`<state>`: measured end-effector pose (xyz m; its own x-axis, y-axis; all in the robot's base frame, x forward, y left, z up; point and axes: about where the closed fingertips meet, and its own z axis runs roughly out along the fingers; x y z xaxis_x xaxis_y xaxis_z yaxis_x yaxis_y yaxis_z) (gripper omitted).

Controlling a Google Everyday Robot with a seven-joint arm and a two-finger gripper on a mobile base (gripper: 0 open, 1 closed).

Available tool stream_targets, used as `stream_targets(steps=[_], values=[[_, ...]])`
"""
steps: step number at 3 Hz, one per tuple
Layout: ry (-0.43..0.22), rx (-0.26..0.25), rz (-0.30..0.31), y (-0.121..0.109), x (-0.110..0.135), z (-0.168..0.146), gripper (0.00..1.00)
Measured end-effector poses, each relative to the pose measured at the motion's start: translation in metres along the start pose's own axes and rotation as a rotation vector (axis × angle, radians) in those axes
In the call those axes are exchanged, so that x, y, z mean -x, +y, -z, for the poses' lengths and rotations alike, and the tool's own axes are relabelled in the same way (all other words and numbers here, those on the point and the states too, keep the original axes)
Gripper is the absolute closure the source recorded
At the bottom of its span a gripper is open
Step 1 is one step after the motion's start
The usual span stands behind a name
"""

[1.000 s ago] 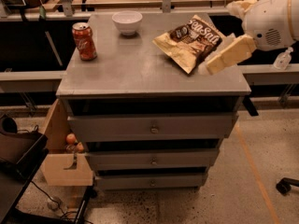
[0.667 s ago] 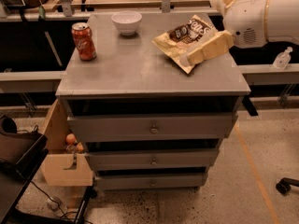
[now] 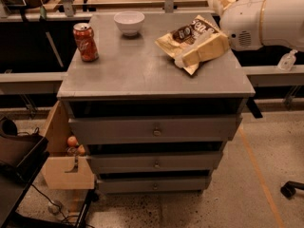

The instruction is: Pick coke can

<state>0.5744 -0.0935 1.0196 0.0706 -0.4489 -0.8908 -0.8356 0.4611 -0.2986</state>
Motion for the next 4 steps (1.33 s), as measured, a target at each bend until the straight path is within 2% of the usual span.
stream_targets(steps=[1,2,3,4], values=[[-0.118,0.023,-0.007,-0.005,0.023,-0.045,0.00],[-0.210,0.074,-0.017,-0.020,0.040,-0.104,0.00],[-0.248,0.146,-0.030,-0.028,0.052,-0.167,0.00],[-0.259,0.215,-0.039,-0.026,0.066,-0.221,0.00]])
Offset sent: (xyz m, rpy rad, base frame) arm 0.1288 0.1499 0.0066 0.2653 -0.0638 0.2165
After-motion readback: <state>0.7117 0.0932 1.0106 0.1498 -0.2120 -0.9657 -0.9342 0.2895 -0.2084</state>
